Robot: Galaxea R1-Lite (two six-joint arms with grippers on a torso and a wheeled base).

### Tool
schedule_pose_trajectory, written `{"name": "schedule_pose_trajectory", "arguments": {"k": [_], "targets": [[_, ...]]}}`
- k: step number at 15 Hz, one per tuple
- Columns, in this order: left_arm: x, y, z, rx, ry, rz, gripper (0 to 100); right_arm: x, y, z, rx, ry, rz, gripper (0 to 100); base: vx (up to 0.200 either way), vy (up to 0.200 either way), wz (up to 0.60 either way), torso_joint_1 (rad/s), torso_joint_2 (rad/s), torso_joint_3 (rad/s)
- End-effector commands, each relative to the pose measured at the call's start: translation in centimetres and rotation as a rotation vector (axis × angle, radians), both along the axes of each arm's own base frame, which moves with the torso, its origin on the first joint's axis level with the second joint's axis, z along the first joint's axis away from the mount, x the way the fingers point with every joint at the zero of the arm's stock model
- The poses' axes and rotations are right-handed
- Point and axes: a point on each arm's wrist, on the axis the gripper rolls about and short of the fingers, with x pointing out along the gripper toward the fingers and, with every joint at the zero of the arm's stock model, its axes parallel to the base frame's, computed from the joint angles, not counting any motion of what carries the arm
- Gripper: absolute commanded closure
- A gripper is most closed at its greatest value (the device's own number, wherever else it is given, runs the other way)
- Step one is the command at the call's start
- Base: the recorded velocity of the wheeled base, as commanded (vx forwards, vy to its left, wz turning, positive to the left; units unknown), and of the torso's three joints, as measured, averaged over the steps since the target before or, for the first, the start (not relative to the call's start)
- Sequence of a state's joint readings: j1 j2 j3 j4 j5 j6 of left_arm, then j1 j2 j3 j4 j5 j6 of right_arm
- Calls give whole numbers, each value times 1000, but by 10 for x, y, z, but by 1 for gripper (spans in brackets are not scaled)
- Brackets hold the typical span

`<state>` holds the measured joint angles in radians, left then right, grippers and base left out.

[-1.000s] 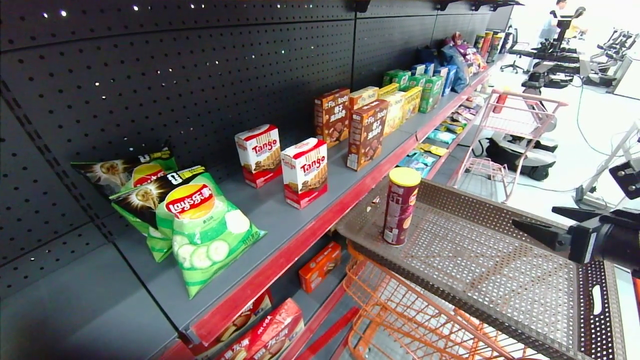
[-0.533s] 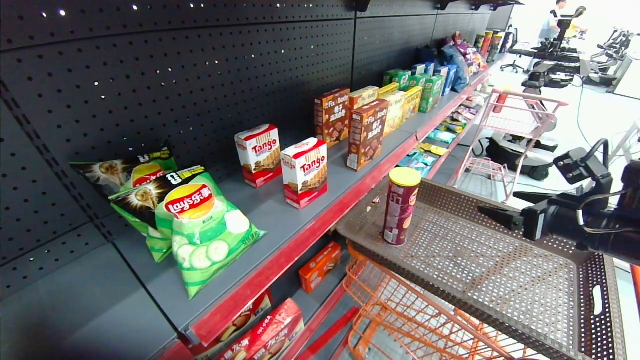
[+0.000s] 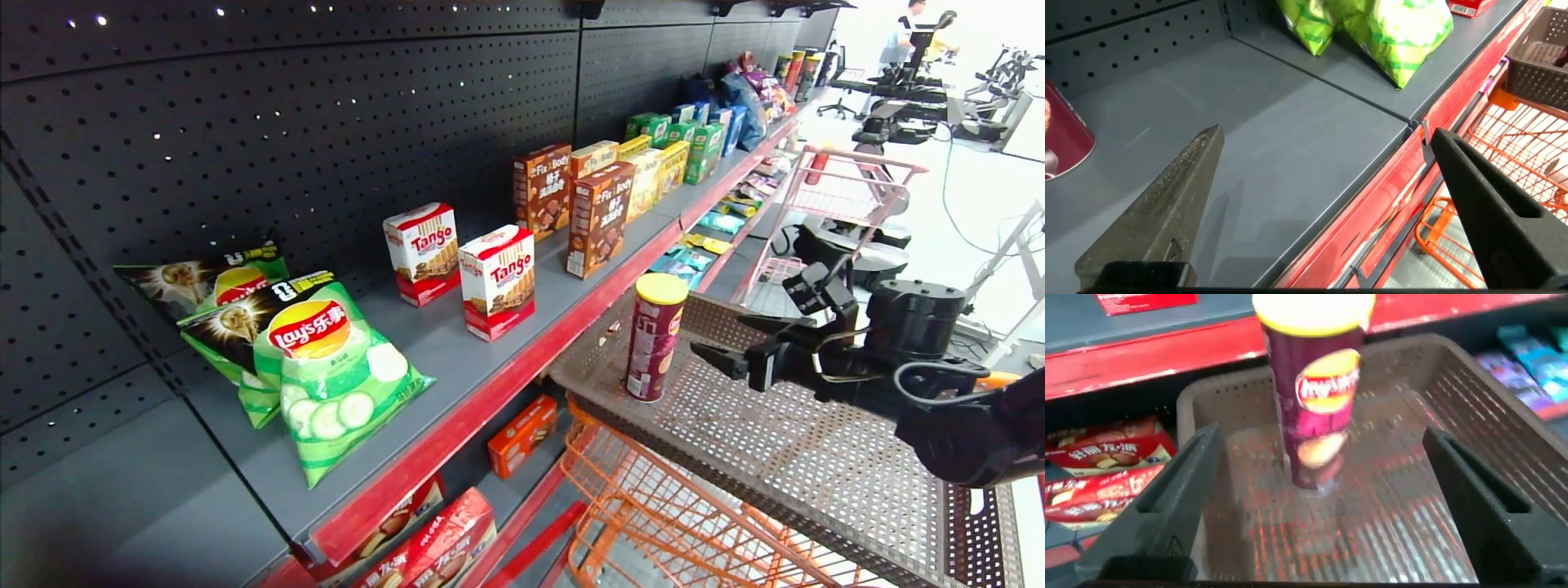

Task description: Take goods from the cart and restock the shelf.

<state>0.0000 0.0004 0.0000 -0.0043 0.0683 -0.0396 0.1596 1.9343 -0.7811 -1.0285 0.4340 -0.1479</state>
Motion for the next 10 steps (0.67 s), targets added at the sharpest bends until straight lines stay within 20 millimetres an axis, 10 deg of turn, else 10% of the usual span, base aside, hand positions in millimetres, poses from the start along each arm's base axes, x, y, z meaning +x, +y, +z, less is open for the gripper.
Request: {"name": "schedule_pose_trajectory", "arguments": {"k": [1,10], "targets": [[0,0,0,0,-1,1,0,27,9,-24,-1,7,22,0,0,0,0,0,0,0],[0,0,0,0,-1,1,0,62,20,-39,20,-69,149,0,0,0,0,0,0,0]]}}
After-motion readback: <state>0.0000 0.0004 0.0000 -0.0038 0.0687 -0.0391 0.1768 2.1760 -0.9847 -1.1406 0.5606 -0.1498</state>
